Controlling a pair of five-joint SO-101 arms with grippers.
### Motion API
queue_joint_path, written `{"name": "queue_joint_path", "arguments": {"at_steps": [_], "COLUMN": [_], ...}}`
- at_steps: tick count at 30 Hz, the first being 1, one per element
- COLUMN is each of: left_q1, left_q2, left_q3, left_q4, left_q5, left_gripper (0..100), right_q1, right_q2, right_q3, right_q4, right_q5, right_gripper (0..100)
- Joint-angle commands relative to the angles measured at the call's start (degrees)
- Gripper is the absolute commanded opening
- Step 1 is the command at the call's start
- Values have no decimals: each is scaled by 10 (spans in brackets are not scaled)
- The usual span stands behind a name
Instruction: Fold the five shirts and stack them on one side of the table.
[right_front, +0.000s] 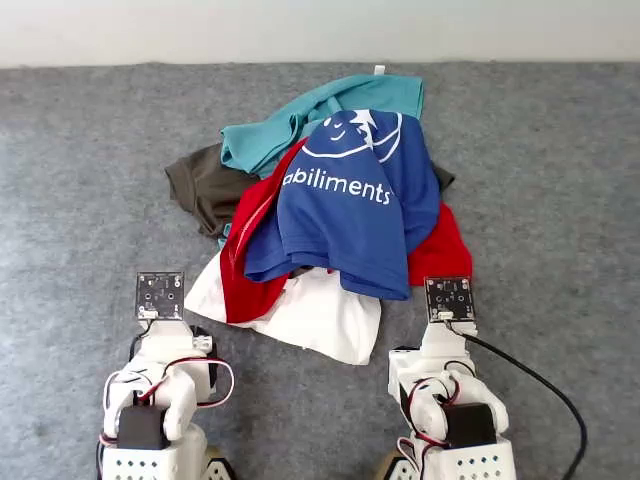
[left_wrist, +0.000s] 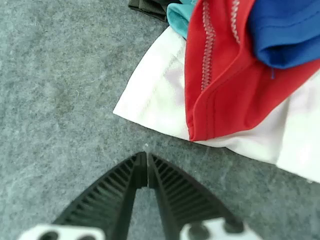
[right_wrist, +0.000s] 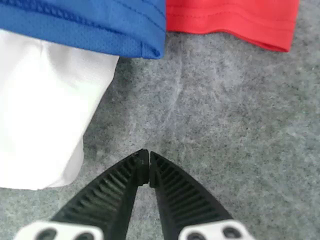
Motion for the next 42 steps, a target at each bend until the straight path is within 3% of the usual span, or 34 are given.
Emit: {"name": "queue_joint_path", "arguments": {"at_steps": [1, 9, 13, 17, 19, 26, 32, 38, 42], "left_q1": [4, 3, -38, -60, -63, -62, -17, 45, 69], "left_q2": [-4, -4, -4, -4, -4, 113, 338, 602, 747], "left_q3": [-4, -12, -78, -141, -153, -218, -414, -607, -726], "left_q4": [3, 4, 0, -47, -91, -58, -7, 106, 132], "left_q5": [3, -20, -158, -302, -338, -333, -311, -309, -309], "left_gripper": [15, 19, 19, 19, 19, 106, 117, 273, 310], "right_q1": [0, 0, 0, 0, 0, 0, 0, 0, 0], "right_q2": [0, 0, 0, 0, 0, 0, 0, 0, 0], "right_q3": [8, 8, 8, 8, 8, 8, 8, 8, 8], "right_q4": [2, 2, 2, 2, 2, 2, 2, 2, 2], "right_q5": [4, 4, 4, 4, 4, 4, 4, 4, 4], "right_gripper": [9, 9, 9, 9, 9, 9, 9, 9, 9]}}
